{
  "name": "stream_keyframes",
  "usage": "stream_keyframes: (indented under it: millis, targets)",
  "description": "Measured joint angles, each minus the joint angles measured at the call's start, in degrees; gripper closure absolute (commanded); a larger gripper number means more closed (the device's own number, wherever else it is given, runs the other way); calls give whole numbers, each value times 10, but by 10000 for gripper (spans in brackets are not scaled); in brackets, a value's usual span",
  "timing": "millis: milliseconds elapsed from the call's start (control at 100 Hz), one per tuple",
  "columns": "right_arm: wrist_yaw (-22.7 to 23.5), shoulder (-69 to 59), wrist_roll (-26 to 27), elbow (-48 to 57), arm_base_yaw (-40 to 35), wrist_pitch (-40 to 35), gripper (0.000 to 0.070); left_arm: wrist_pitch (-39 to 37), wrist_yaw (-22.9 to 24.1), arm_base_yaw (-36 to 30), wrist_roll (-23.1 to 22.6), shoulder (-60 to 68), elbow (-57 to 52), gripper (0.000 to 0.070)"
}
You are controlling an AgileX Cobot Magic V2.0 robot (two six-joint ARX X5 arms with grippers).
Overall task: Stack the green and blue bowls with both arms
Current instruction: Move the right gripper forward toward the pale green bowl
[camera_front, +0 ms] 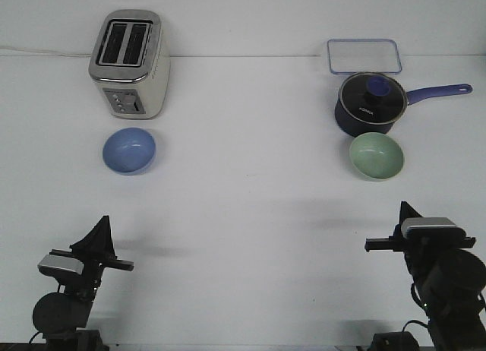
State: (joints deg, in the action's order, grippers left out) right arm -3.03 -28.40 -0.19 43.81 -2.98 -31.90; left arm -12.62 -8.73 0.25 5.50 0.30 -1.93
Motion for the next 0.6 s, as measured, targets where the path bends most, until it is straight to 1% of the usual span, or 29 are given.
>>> stream_keyframes:
  millis: [160,290,480,600]
  targets:
    - [0,-78,0,79,0,-90,700,0,0,0,0,0,0,689]
    - [0,-136,0,116,0,-141,700,0,0,0,0,0,0,689]
    - [0,-191,6,129,0,-183,700,0,0,0,0,0,0,689]
    - [0,-201,12,129,0,-186,700,0,0,0,0,0,0,689]
